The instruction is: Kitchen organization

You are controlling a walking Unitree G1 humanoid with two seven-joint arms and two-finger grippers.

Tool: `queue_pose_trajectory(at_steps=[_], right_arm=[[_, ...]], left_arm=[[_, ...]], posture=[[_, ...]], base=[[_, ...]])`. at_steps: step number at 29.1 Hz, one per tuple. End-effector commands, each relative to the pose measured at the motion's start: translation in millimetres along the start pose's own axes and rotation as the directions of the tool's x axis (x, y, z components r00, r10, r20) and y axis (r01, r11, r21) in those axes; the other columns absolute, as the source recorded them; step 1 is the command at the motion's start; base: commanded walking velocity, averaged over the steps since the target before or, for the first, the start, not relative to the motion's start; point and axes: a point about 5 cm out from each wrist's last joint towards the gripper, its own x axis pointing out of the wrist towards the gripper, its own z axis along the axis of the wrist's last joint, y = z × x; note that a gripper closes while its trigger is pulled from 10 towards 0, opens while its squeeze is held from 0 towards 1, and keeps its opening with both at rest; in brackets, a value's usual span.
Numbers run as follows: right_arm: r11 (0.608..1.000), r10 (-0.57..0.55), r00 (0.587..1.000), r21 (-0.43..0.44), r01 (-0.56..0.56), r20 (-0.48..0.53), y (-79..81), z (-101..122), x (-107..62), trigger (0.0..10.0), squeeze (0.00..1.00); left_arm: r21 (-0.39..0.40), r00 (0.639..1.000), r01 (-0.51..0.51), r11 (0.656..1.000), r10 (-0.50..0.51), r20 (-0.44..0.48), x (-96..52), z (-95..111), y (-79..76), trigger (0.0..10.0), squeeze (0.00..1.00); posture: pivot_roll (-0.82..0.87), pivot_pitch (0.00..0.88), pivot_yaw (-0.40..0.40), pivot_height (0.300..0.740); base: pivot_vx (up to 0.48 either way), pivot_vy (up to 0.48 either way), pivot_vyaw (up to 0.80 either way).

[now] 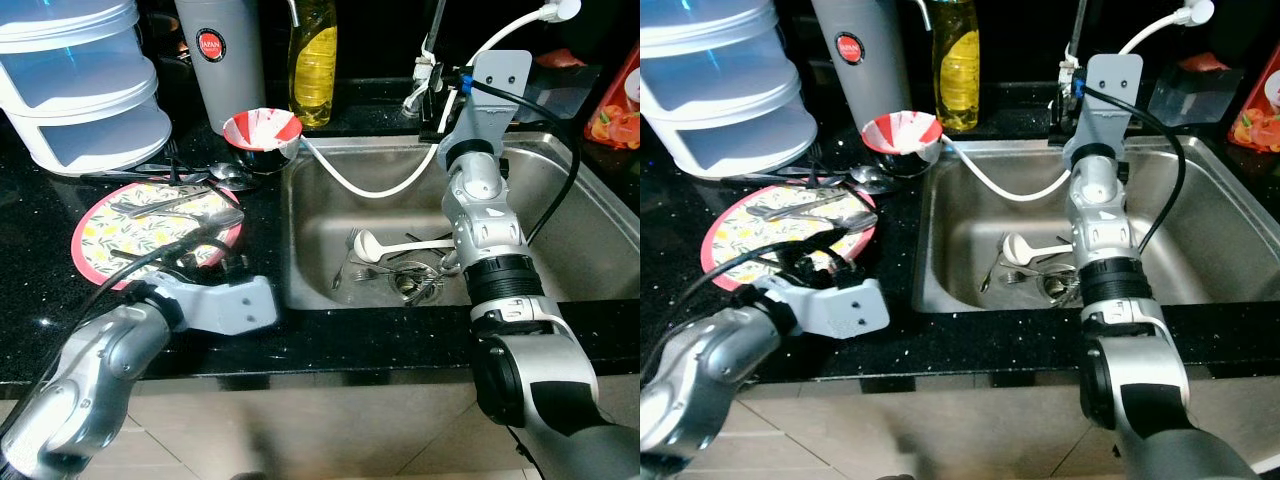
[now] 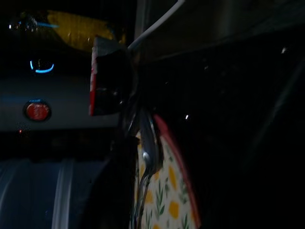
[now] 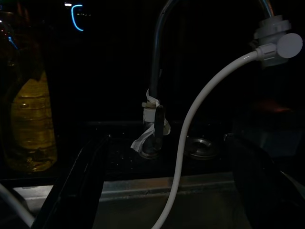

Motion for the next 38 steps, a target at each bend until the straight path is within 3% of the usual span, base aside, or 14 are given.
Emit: queue_pose_trajectory(at_steps=[1,13,19,20,21,25,30,33,35,36,38], right_arm=[[1.000,-0.001,1.000,0.014,0.000,0.007,2.1,3,2.0,10.0,0.00],[1.000,-0.015,1.000,0.013,0.015,0.011,-2.3,4,1.9,10.0,0.00],[1.000,-0.011,1.000,0.016,0.011,0.014,0.0,5,3.1,10.0,0.00],[1.000,-0.009,1.000,0.017,0.008,0.016,1.2,6,3.4,10.0,0.00],[1.000,-0.007,1.000,0.017,0.006,0.018,2.1,7,3.6,10.0,0.00],[1.000,-0.015,1.000,0.014,0.014,0.022,-1.2,7,3.4,10.0,0.00],[1.000,-0.024,0.999,0.008,0.023,0.025,-5.1,7,2.2,10.0,0.00],[0.999,-0.038,0.999,0.001,0.038,0.026,-10.6,7,2.1,10.0,0.00],[0.999,-0.039,0.999,0.001,0.039,0.026,-10.9,7,2.2,10.0,0.00],[0.999,-0.039,0.999,0.001,0.039,0.026,-10.9,7,2.2,10.0,0.00],[0.999,-0.035,0.999,0.005,0.034,0.027,-8.2,8,2.7,10.0,0.00]], left_arm=[[-0.052,0.987,0.160,0.986,-0.160,0.001,10.5,-2,-34.9,0.0,0.00],[-0.052,0.986,0.062,0.997,-0.053,0.158,36.0,26,-10.5,0.0,0.00],[-0.011,0.978,0.021,1.000,-0.019,0.209,51.8,39,1.0,0.0,0.00],[0.009,0.976,0.006,1.000,-0.008,0.216,57.6,42,6.3,6.3,0.00],[0.019,0.975,-0.012,1.000,0.007,0.220,62.1,44,11.4,10.0,0.00],[0.016,0.974,-0.065,0.998,0.060,0.219,73.6,51,26.0,10.0,0.00],[0.018,0.974,-0.079,0.997,0.073,0.216,79.3,53,31.0,10.0,0.00],[0.059,0.967,-0.125,0.990,0.108,0.232,82.0,55,34.3,10.0,0.00],[0.099,0.943,-0.230,0.968,0.197,0.268,83.6,66,50.5,10.0,0.00],[0.099,0.943,-0.230,0.968,0.197,0.268,83.6,66,50.5,10.0,0.00],[0.129,0.881,-0.409,0.903,0.354,0.314,83.6,83,78.6,10.0,0.00]], posture=[[0.19,0.000,-0.003,0.740],[0.17,0.000,0.008,0.740],[0.17,0.000,0.005,0.740],[0.16,0.000,0.007,0.740],[0.16,0.000,0.011,0.740],[0.15,0.000,0.019,0.740],[0.14,0.000,0.025,0.740],[0.13,0.000,0.029,0.740],[0.13,0.000,0.029,0.740],[0.13,0.000,0.029,0.740],[0.14,0.000,0.023,0.740]], base=[[0.000,0.000,0.00],[0.000,0.000,0.00],[0.000,0.000,0.00],[0.000,0.000,0.00],[0.000,0.000,0.00],[0.000,0.000,0.00],[0.000,0.000,0.00],[0.000,0.000,0.00],[0.000,0.000,0.00],[0.000,0.000,0.00],[0.000,0.000,0.00]])
